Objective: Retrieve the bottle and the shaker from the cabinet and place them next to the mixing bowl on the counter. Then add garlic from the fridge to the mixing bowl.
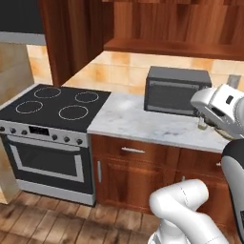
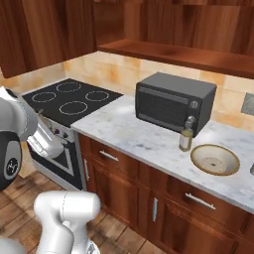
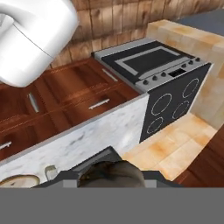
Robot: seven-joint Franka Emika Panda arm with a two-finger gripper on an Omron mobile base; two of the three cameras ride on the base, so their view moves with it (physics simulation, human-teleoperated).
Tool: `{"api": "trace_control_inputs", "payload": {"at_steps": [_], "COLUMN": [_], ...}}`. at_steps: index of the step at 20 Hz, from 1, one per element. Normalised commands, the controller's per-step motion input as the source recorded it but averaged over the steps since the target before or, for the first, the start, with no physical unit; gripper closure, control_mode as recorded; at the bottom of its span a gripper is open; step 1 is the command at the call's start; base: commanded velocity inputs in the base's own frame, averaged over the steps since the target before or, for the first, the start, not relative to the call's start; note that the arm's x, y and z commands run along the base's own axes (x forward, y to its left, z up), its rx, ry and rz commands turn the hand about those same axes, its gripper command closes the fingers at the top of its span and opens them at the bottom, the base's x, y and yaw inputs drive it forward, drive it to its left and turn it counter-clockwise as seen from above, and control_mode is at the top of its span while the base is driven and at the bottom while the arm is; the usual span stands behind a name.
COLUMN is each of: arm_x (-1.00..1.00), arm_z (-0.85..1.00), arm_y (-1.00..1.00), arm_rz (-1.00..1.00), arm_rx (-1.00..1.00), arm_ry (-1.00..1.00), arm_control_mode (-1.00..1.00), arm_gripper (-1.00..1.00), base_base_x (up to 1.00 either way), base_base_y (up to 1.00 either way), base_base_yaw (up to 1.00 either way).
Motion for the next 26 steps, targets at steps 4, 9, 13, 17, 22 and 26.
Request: {"api": "trace_control_inputs", "payload": {"at_steps": [4, 9, 13, 17, 22, 26], "arm_x": [0.0, 0.0, 0.0, 0.0, 0.0, 0.0], "arm_z": [0.0, 0.0, 0.0, 0.0, 0.0, 0.0], "arm_y": [0.0, 0.0, 0.0, 0.0, 0.0, 0.0], "arm_rz": [0.0, 0.0, 0.0, 0.0, 0.0, 0.0], "arm_rx": [0.0, 0.0, 0.0, 0.0, 0.0, 0.0], "arm_ry": [0.0, 0.0, 0.0, 0.0, 0.0, 0.0], "arm_control_mode": [1.0, 1.0, 1.0, 1.0, 1.0, 1.0], "arm_gripper": [1.0, 1.0, 1.0, 1.0, 1.0, 1.0], "base_base_x": [0.0, 0.01, 0.13, 0.27, 0.36, 0.48], "base_base_y": [-0.15, -0.17, -0.18, -0.2, -0.24, -0.29], "base_base_yaw": [-0.34, -0.32, -0.27, -0.23, -0.23, -0.23]}}
